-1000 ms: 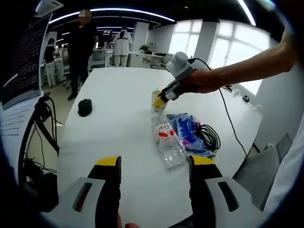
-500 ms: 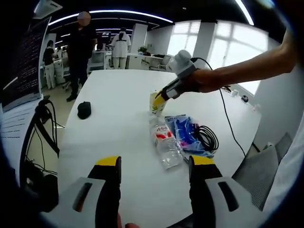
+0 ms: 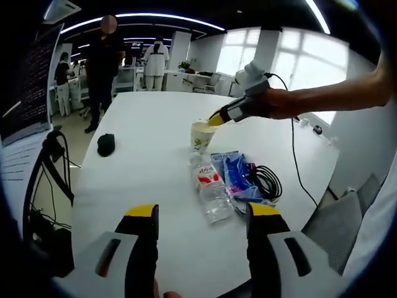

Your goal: Arrange the tabletop items into an orderly group along one side of the table until the central work area is clear of visible clutter.

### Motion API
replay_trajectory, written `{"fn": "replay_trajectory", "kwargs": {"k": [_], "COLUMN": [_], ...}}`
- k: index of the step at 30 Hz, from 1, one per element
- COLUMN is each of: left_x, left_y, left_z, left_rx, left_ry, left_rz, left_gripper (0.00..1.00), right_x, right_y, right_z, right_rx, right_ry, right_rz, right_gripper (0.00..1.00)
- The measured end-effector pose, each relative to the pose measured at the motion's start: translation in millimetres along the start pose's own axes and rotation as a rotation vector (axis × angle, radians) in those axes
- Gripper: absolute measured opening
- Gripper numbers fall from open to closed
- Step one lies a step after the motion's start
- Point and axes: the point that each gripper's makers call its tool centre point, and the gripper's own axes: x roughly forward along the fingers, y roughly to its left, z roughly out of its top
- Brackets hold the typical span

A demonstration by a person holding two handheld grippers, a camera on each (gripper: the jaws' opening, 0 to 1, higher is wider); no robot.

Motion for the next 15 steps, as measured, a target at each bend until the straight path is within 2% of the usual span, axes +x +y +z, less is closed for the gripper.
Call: {"fn": "replay_trajectory", "kwargs": {"k": [6,8,9,12,15], "left_x": [4.4,6.9,8.1,10.8,15.3], "left_y": [-6.9,-11.1,-12.2,-15.2,-20.3], "left_z": [3.0,4.6,5.3,5.8,7.4], "left_rx": [0.002,0.004,0.003,0.004,0.008], "left_ry": [0.003,0.004,0.005,0.005,0.008], "left_rz": [-0.012,-0.017,-0.019,-0.025,-0.031], "left_gripper": [0.55,0.55,0.55,0.55,0.55], "right_x": [-27.4,-42.5,-58.5,-71.4,-97.9], "right_y": [-15.3,-20.6,-17.2,-27.9,-30.4], "right_z": [-4.1,-3.3,-2.0,-5.4,-7.8], "right_rx": [0.021,0.029,0.032,0.042,0.048], "right_ry": [-0.053,-0.071,-0.086,-0.111,-0.14], "right_rz": [-0.038,-0.055,-0.068,-0.092,-0.122], "right_gripper": [0.26,0.26,0.26,0.27,0.28]}}
